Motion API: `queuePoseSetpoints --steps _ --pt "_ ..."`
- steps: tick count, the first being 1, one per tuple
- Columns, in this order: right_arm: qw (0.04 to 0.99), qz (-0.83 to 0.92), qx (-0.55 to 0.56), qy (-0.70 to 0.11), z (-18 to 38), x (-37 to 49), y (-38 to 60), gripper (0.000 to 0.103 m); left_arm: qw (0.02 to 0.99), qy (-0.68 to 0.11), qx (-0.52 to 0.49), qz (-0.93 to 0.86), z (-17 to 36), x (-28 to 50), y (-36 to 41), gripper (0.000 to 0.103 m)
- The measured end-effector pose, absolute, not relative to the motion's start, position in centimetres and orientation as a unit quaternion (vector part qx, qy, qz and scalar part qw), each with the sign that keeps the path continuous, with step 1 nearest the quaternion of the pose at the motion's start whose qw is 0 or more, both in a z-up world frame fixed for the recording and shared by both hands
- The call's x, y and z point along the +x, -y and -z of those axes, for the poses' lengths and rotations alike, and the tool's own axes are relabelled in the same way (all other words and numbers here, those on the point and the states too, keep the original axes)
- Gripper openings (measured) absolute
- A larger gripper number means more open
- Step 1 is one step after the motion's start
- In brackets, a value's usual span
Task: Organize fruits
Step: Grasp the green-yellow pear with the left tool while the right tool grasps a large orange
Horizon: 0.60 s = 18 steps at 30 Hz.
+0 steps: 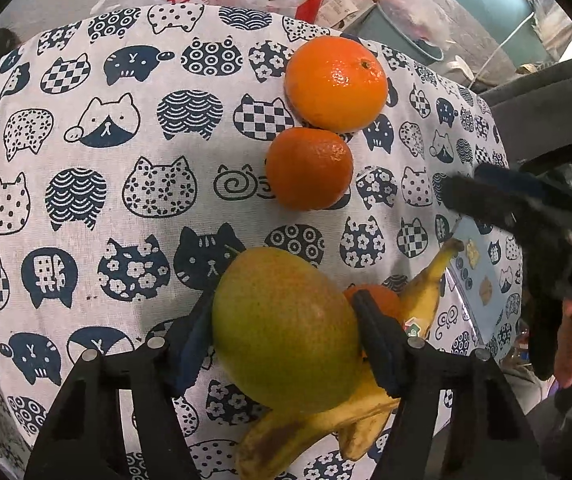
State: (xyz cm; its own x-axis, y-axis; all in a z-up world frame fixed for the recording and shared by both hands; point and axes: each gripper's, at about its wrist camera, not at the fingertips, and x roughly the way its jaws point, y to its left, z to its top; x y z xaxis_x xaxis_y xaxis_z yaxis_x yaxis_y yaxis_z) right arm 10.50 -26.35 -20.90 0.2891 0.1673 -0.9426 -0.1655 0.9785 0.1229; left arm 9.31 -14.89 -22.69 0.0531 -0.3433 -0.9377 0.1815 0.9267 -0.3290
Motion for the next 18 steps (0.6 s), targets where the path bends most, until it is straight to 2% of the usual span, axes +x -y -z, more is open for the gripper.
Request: queuePoseSetpoints --steps 6,18 --pt "0.808 -0.117 0.007 -0.577 21.3 13.1 24.7 0.072 0.739 -0.651 -0.015 0.172 21.4 8.8 13.3 0.069" --pt "0.808 -0.110 -0.019 -0.579 23.5 18.0 21.6 0.073 0.780 -0.609 0.006 0.142 17.8 10.2 9.1 0.069"
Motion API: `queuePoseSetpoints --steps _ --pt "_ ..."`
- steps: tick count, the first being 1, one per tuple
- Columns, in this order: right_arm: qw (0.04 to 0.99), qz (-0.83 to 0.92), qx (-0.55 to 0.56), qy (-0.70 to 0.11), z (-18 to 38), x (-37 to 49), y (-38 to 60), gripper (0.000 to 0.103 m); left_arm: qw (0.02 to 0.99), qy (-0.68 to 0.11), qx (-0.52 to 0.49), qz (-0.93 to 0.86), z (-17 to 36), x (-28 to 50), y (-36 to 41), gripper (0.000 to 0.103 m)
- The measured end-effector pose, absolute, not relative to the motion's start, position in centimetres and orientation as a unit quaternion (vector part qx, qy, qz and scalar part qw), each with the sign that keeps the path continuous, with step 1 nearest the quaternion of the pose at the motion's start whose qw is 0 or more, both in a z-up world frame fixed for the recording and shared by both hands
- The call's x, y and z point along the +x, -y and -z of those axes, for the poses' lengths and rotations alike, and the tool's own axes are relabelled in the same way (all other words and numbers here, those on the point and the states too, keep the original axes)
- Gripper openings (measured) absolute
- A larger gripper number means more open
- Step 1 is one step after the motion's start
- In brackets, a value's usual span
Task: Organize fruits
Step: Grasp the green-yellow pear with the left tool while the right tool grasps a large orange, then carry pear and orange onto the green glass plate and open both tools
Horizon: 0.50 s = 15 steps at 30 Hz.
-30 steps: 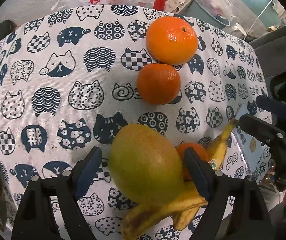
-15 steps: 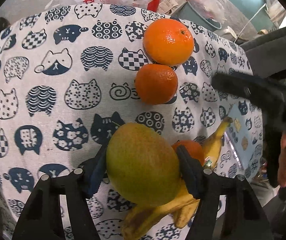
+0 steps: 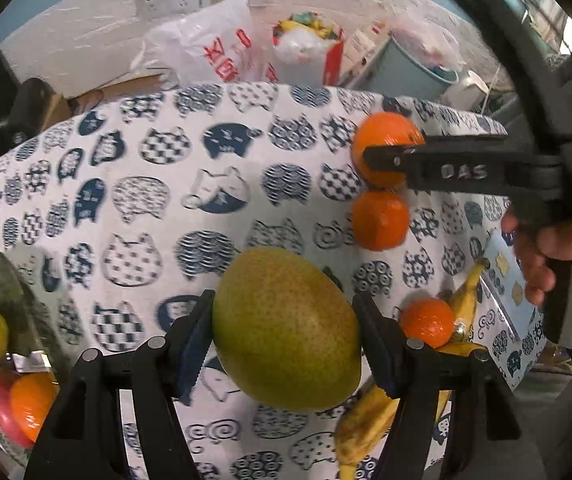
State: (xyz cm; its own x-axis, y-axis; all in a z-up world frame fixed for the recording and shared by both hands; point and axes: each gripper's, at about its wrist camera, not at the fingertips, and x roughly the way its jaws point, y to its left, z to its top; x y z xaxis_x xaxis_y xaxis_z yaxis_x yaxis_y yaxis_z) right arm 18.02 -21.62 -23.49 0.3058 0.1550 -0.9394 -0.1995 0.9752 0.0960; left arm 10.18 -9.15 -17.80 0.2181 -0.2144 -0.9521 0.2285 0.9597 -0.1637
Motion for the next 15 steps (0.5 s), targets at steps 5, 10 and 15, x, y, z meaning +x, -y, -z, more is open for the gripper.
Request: queuePoseSetpoints --steps 5,10,15 --pt "0.800 -0.100 -0.030 -0.591 25.1 19.3 21.2 0.073 0.784 -0.607 0.002 0.130 17.4 10.5 7.6 0.069" --pt "0.798 -0.099 -0.040 -0.593 25.9 19.4 20.8 0.071 0.785 -0.607 -0.006 0.126 17.1 10.2 6.4 0.069" --pt "0.802 -0.095 -0.055 -0.587 25.8 19.1 20.5 0.069 0.791 -0.599 -0.003 0.124 16.5 10.0 5.6 0.069"
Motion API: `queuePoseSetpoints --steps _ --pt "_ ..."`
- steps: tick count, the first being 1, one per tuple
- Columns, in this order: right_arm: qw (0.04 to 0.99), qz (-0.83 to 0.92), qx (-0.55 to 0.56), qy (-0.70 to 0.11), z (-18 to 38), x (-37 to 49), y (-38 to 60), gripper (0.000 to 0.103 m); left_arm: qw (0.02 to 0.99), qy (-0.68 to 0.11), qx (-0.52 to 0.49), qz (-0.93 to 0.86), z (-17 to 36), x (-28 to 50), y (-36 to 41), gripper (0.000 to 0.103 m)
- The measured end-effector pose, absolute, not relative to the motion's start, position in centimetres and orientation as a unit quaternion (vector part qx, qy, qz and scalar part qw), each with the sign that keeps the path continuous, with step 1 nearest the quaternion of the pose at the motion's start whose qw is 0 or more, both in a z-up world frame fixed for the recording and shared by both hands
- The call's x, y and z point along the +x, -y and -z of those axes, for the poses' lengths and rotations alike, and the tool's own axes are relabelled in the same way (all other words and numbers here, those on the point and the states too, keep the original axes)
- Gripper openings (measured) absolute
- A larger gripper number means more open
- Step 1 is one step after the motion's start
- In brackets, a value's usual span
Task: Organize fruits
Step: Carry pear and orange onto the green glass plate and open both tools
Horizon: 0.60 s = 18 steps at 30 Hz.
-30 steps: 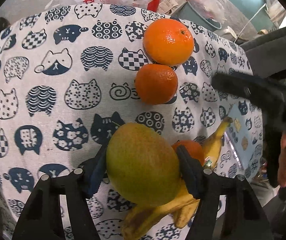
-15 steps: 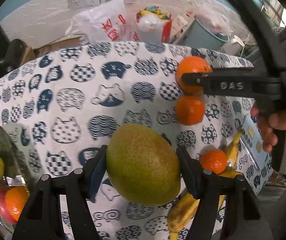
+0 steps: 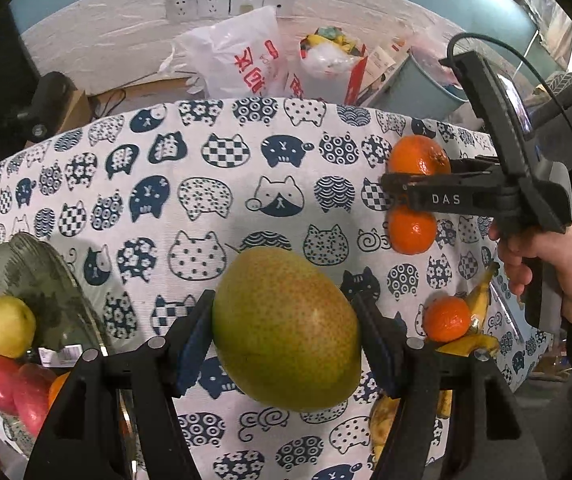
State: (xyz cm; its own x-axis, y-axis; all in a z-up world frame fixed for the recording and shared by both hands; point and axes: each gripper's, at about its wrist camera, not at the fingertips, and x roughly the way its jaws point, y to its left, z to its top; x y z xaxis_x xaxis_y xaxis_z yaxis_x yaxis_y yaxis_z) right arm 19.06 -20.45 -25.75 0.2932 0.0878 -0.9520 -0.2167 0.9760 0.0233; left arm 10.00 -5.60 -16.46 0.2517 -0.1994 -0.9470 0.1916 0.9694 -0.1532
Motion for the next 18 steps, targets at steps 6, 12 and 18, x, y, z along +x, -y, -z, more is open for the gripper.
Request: queuePoseSetpoints --steps 6,12,18 --pt "0.812 -0.095 -0.065 -0.572 24.2 18.4 19.2 0.069 0.802 -0.585 -0.007 0.122 15.0 9.7 4.4 0.069" --pt "0.825 -0.117 -0.063 -0.549 21.4 17.8 16.9 0.069 0.811 -0.573 -0.019 0.117 13.7 9.1 2.6 0.069" --pt "0.831 -0.154 -0.068 -0.530 19.0 16.3 13.4 0.069 0.818 -0.564 -0.034 0.106 12.7 8.1 -0.2 0.069"
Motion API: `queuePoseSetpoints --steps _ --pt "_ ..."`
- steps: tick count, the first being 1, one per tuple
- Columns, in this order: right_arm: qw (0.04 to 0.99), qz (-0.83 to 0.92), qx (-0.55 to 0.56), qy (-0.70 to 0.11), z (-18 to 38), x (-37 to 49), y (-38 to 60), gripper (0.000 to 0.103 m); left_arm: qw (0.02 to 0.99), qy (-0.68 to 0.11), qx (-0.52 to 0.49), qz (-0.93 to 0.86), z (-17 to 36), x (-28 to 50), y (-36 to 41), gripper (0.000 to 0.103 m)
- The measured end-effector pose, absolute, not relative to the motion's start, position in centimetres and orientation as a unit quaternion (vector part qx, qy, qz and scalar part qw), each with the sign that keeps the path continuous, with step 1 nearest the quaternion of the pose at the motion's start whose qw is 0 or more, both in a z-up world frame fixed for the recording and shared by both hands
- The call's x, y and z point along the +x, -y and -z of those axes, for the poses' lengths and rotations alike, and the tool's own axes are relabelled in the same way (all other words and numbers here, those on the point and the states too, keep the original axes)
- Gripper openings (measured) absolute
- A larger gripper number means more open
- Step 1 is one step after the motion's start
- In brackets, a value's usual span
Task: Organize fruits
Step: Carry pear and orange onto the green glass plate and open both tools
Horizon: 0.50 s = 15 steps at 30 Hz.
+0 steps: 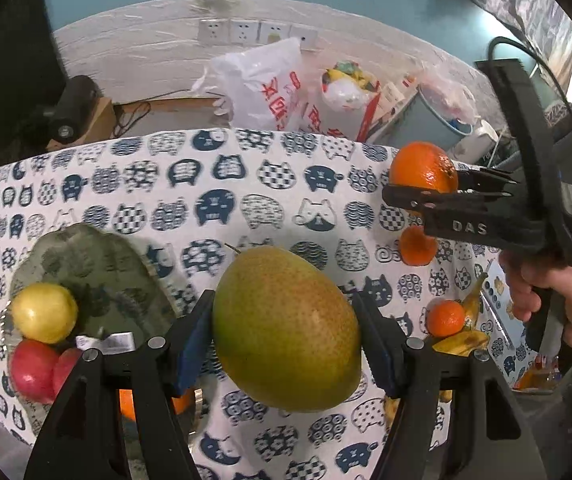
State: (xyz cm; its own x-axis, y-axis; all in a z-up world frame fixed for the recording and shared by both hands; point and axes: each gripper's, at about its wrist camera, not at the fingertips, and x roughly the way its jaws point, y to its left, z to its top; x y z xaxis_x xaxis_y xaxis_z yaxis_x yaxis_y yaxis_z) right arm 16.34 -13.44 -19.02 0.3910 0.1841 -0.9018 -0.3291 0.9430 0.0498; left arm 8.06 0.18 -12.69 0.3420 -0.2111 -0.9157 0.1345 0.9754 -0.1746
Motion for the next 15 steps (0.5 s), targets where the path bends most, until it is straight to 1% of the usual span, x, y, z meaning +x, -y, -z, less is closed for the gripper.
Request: queuePoseSetpoints --steps 7,15 --pt "0.831 -0.199 -0.071 -0.515 16.8 14.9 9.4 0.069 0.829 -0.550 -0.058 0.081 11.4 7.1 -4.3 0.069" --pt "0.824 -0.244 -0.083 -0.505 15.6 13.9 3.9 0.069 0.834 -0.544 -0.078 0.054 10.7 5.1 -8.8 0.069"
